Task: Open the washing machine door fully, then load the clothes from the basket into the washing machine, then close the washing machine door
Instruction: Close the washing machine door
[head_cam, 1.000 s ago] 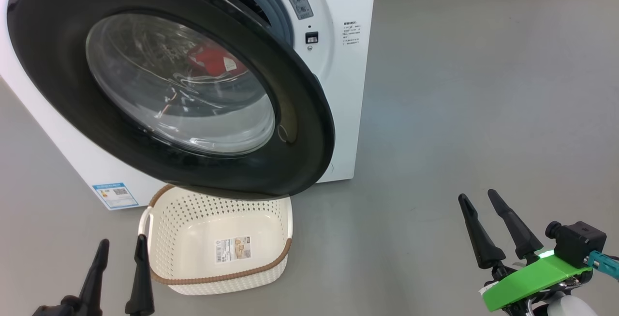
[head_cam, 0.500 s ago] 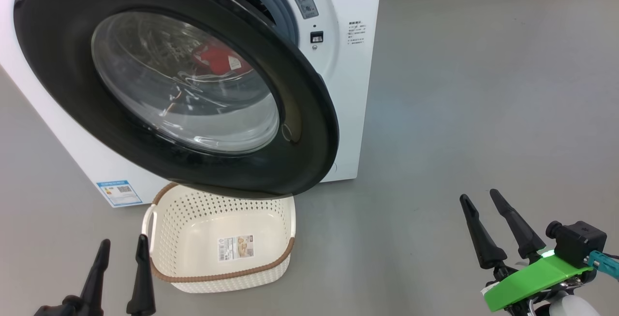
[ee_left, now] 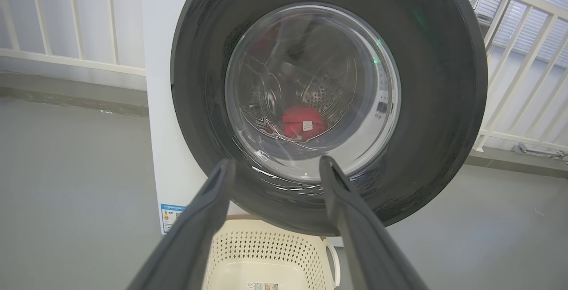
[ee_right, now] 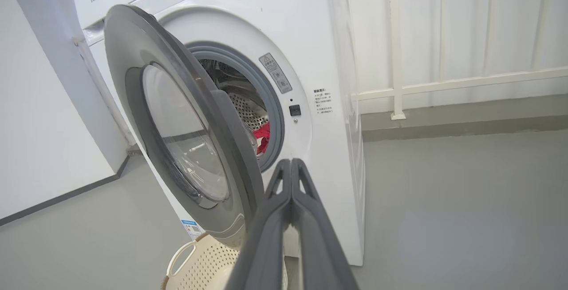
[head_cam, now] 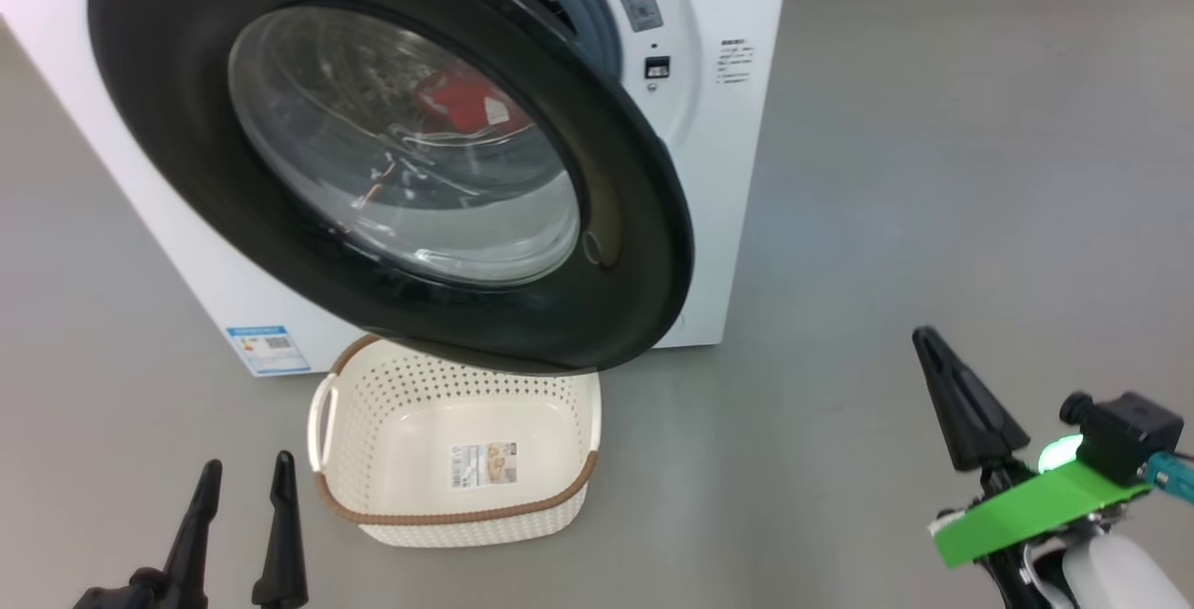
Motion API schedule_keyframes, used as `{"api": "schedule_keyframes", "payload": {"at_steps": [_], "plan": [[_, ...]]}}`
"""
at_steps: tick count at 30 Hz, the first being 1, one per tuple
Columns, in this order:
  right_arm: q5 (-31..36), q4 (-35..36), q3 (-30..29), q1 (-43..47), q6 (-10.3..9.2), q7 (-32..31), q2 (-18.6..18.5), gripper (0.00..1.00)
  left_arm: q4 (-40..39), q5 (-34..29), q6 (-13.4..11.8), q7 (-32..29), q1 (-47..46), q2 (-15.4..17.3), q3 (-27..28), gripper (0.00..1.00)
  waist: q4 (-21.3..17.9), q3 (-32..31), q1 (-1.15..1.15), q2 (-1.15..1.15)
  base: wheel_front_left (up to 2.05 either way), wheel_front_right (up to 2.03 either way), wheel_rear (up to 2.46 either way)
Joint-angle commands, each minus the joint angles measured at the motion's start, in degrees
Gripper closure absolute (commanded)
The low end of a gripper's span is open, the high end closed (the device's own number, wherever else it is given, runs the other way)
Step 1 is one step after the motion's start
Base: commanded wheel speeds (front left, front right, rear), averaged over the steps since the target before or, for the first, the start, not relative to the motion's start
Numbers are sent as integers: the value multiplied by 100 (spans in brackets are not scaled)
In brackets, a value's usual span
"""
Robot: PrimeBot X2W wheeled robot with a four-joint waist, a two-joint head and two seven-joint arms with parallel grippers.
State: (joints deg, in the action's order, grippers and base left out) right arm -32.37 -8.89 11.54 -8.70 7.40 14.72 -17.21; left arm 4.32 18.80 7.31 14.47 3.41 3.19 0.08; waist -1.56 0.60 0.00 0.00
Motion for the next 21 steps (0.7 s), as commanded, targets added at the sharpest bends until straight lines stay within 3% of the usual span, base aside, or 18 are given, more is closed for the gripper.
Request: {"api": "schedule_keyframes", "payload": {"at_steps": [1, 9, 21], "plan": [[-15, 186, 109, -225, 9, 28, -93, 100, -155, -5, 17, 52, -123, 48, 167, 0, 95, 32, 0, 0, 0, 0, 0], [-50, 389, 506, -703, 9, 28, -221, 100, -172, 29, 17, 52, -209, 39, 95, 0, 436, 219, 0, 0, 0, 0, 0], [-61, 23, 1341, -1383, 9, 28, -481, 100, -233, 49, 17, 52, -417, 46, -30, 0, 917, 632, 0, 0, 0, 0, 0]]}}
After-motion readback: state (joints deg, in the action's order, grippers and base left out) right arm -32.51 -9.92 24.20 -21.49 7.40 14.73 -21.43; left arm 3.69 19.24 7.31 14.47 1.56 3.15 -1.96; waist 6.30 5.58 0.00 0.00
